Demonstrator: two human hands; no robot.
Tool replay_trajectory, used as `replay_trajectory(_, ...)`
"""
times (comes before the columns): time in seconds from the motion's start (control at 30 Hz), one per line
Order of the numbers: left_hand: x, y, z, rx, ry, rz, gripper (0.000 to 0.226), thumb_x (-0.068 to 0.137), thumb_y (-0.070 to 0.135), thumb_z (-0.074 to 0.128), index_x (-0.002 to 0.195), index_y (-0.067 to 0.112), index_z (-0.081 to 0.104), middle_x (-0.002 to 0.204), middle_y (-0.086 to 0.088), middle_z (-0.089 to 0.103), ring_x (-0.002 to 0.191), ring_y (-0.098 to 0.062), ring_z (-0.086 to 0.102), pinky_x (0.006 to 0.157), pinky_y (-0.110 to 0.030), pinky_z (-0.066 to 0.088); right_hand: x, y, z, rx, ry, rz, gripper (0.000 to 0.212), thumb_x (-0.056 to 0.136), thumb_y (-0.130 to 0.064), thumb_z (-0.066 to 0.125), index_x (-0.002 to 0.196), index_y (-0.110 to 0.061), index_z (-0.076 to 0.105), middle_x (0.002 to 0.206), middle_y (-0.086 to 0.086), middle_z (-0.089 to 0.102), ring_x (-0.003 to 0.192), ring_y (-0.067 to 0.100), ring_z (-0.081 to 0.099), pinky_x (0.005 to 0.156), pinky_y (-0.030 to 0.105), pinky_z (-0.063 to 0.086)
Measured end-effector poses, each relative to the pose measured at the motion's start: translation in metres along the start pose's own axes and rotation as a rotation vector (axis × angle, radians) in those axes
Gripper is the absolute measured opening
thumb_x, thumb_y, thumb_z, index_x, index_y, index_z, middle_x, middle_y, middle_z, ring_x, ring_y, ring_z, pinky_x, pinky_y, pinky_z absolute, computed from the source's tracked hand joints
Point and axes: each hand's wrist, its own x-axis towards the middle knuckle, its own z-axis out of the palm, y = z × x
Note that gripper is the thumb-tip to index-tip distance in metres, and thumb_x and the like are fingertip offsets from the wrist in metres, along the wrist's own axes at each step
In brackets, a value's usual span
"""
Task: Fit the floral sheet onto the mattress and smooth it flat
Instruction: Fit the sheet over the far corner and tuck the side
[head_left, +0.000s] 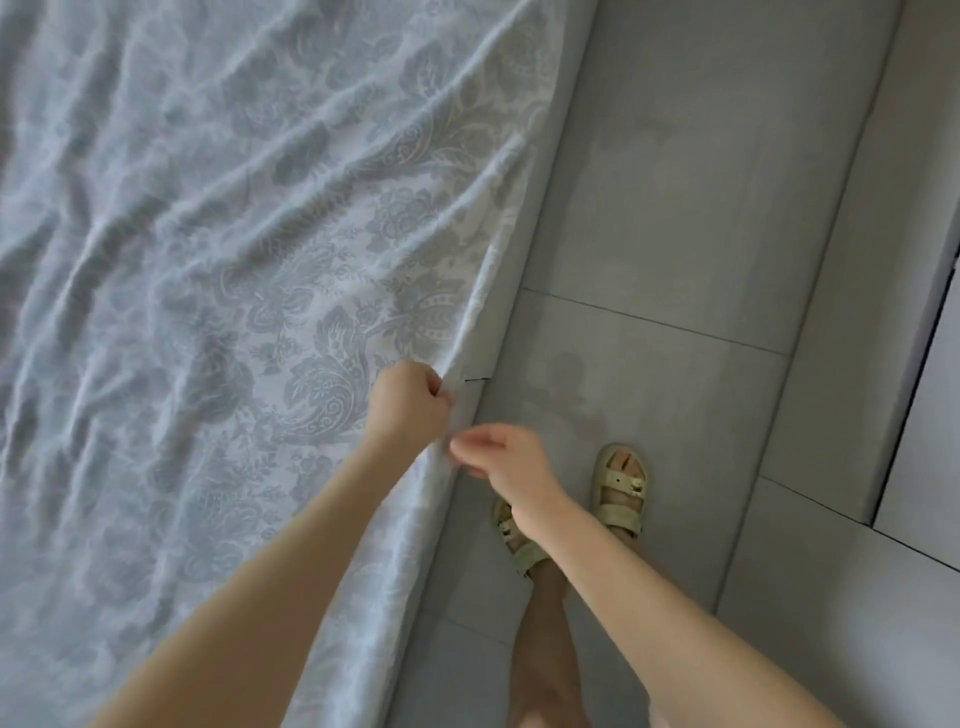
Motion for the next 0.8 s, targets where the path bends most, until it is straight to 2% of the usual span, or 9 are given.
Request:
replay_trajectory(0.07,0.002,-0.012,-0.016,-0.121,-0.026,-0.068,0.023,0.086,0.014,0.062,0.068,0.0,0.061,0.06,-0.01,0.057,0.056,-0.021,0.051,0.056,-0.027,0.042,0.029,-0.014,-0.013,0.167,0.083,0.123,0.012,0.093,-0.02,0.058,0.093,-0.012,0.066,0.108,0.023,0.066,0.096,0.03,0.064,0.067,0.025,0.042)
replay_trajectory(0.1,0.001,-0.017,-0.023,-0.189,-0.055,-0.085,0.022,0.085,0.015,0.065,0.068,0.0,0.063,0.06,-0.011,0.06,0.057,-0.021,0.056,0.06,-0.029,0.047,0.046,-0.022,-0.016,0.198,0.086,0.178,0.02,0.095,-0.03,0.054,0.101,-0.013,0.064,0.112,0.021,0.064,0.102,0.031,0.061,0.068,0.027,0.041)
replay_trajectory(0.2,0.002,-0.019,-0.028,-0.247,-0.153,-0.07,0.021,0.084,0.014,0.068,0.073,-0.003,0.065,0.07,-0.018,0.067,0.064,-0.024,0.066,0.063,-0.029,0.052,0.092,-0.058,-0.009,0.27,0.028,0.275,0.032,0.094,-0.047,0.05,0.093,-0.016,0.059,0.085,0.003,0.058,0.075,0.017,0.057,0.061,0.028,0.044)
replay_trajectory(0.3,0.009,-0.015,-0.02,-0.229,-0.159,-0.058,0.024,0.084,0.013,0.068,0.066,-0.002,0.061,0.065,-0.014,0.063,0.068,-0.031,0.067,0.068,-0.033,0.055,0.123,-0.075,0.002,0.21,0.069,0.313,0.046,0.089,-0.046,0.059,0.108,-0.004,0.062,0.099,0.009,0.066,0.085,0.026,0.064,0.069,0.034,0.056)
replay_trajectory(0.37,0.012,-0.018,-0.018,-0.265,-0.17,-0.097,0.026,0.084,0.013,0.068,0.061,0.005,0.058,0.066,-0.011,0.064,0.067,-0.029,0.067,0.057,-0.024,0.052,0.128,-0.071,0.0,0.191,0.112,0.295,0.036,0.086,-0.041,0.065,0.096,-0.007,0.063,0.088,0.007,0.065,0.076,0.022,0.062,0.06,0.027,0.051)
replay_trajectory(0.43,0.012,-0.021,-0.02,-0.328,-0.185,-0.14,0.021,0.084,0.013,0.068,0.066,0.005,0.061,0.072,-0.012,0.067,0.064,-0.022,0.066,0.052,-0.014,0.048,0.129,-0.061,-0.007,0.232,0.142,0.263,0.024,0.085,-0.029,0.069,0.074,-0.012,0.058,0.068,0.004,0.058,0.055,0.014,0.052,0.047,0.021,0.036)
replay_trajectory(0.53,0.012,-0.024,-0.023,-0.367,-0.174,-0.15,0.017,0.084,0.012,0.069,0.074,-0.001,0.064,0.081,-0.02,0.069,0.073,-0.03,0.067,0.071,-0.032,0.057,0.13,-0.056,-0.012,0.287,0.187,0.194,0.03,0.085,-0.013,0.069,0.061,-0.01,0.052,0.058,0.005,0.05,0.034,0.006,0.041,0.035,0.017,0.028)
replay_trajectory(0.7,0.014,-0.025,-0.024,-0.291,-0.149,-0.132,0.024,0.082,0.018,0.071,0.069,0.0,0.062,0.076,-0.025,0.067,0.077,-0.042,0.065,0.08,-0.052,0.055,0.106,-0.08,-0.03,0.262,0.234,0.129,0.029,0.088,-0.003,0.061,0.062,-0.011,0.053,0.06,0.004,0.05,0.042,0.008,0.046,0.034,0.013,0.032)
replay_trajectory(0.8,0.01,-0.019,-0.02,-0.215,-0.203,-0.062,0.025,0.078,0.027,0.074,0.062,0.011,0.063,0.065,-0.006,0.064,0.066,-0.027,0.059,0.072,-0.038,0.052,0.054,-0.087,-0.066,0.084,0.296,0.046,0.027,0.089,-0.006,0.06,0.063,-0.009,0.056,0.062,0.004,0.052,0.055,0.011,0.047,0.05,0.017,0.038)
